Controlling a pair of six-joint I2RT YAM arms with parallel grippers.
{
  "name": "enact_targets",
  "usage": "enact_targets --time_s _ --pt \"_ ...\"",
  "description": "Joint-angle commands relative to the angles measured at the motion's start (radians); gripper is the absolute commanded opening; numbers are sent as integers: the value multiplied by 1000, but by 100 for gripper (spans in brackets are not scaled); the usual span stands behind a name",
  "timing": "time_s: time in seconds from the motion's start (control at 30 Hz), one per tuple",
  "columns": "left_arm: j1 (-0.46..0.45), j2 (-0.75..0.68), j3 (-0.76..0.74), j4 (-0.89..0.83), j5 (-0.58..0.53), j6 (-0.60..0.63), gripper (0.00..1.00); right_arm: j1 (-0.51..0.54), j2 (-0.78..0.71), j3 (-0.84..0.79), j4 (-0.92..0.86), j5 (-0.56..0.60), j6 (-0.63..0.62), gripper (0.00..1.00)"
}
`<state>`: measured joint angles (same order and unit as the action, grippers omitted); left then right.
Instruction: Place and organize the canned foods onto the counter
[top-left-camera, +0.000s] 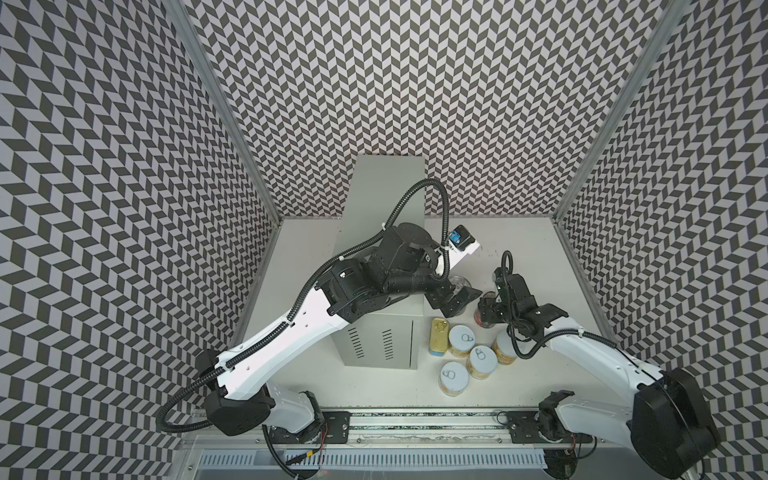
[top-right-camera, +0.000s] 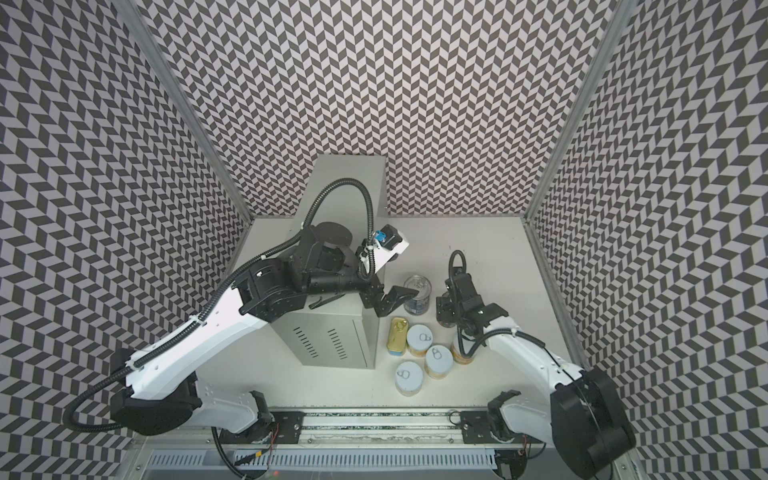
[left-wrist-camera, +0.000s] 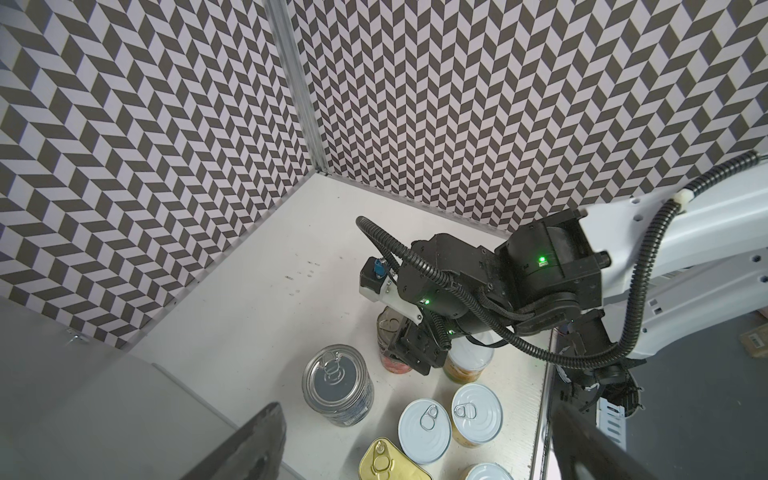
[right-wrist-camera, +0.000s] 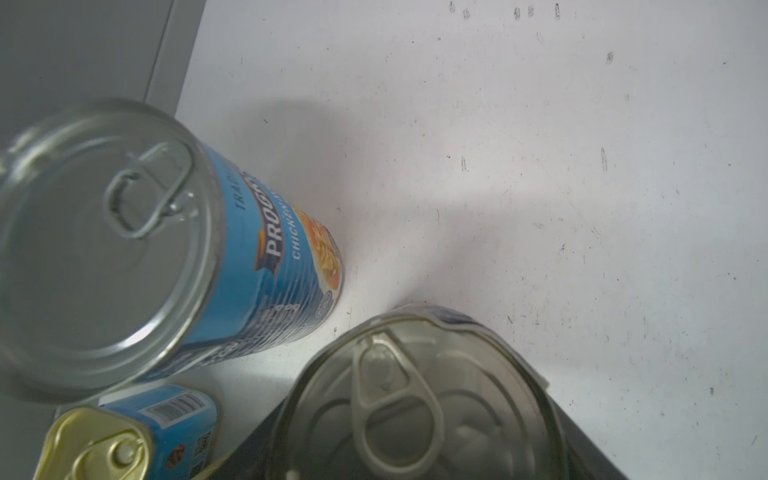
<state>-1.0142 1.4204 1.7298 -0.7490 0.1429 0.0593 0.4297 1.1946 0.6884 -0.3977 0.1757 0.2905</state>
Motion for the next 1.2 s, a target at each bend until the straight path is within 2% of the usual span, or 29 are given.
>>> enact_targets --time_s 0.0,0.2,0.67,1.0,1.17 --pt "-4 -13 -9 23 -30 17 100 4 -47 39 93 -2 -16 62" --pt "-4 -34 -22 45 -50 16 100 4 -61 96 79 11 -36 60" --pt "-3 -123 -66 69 -89 67 100 4 -99 400 -78 -13 -151 58" --pt "-3 -167 -93 39 -235 86 100 10 -4 782 -149 -237 -244 58" --pt "-3 -256 -163 109 -299 118 100 16 65 961 -193 -355 -280 58"
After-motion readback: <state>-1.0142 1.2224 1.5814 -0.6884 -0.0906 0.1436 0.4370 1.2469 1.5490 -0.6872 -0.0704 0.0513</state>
